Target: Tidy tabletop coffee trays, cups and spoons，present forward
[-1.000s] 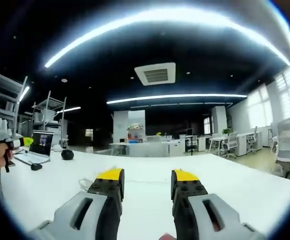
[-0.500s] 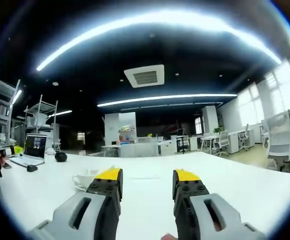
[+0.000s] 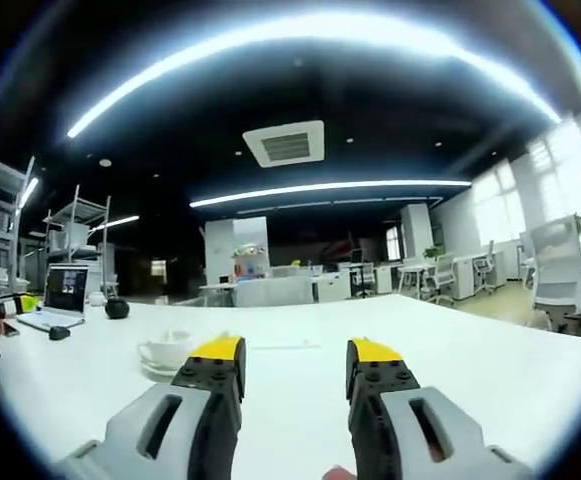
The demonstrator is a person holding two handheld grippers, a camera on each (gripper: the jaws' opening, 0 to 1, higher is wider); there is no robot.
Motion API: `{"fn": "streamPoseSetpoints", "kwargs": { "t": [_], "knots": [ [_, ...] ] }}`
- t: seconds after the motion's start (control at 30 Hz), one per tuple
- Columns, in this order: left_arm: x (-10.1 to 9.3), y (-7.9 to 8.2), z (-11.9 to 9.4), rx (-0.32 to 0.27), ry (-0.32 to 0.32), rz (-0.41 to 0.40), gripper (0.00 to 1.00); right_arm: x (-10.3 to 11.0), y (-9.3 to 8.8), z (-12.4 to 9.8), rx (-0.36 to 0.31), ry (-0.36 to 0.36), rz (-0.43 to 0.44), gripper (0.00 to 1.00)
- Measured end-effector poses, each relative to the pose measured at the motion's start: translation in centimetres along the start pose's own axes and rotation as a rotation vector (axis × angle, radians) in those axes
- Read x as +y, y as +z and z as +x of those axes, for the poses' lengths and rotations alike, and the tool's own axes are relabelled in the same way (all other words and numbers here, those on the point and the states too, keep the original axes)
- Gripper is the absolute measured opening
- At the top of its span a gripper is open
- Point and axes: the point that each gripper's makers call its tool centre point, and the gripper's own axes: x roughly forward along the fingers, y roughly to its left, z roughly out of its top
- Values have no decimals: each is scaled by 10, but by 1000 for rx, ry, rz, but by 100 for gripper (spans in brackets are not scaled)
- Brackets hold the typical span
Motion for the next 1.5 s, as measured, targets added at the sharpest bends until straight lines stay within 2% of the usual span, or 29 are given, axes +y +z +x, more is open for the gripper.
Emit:
{"fn": "streamPoseSetpoints", "kwargs": {
  "t": [0.37,0.7,0.9,1.1,1.23,1.5],
  "knots": [
    [-3,4,0,-11,-6,25,33,-3,-14,-12,6,-38,13,40],
    [-4,1,-3,-8,7,7,33,-12,-19,-14,11,-49,18,40],
    [-5,7,-4,-21,9,14,33,-14,-21,-14,12,-46,17,39],
    [-1,1,-2,-17,7,4,33,-15,-25,-13,21,-48,10,39],
    [-1,-8,-1,2,4,-2,33,-15,-26,-11,21,-50,11,39],
    [-7,-10,1,10,-9,-4,33,-5,-34,-7,43,-35,7,39]
  ]
}}
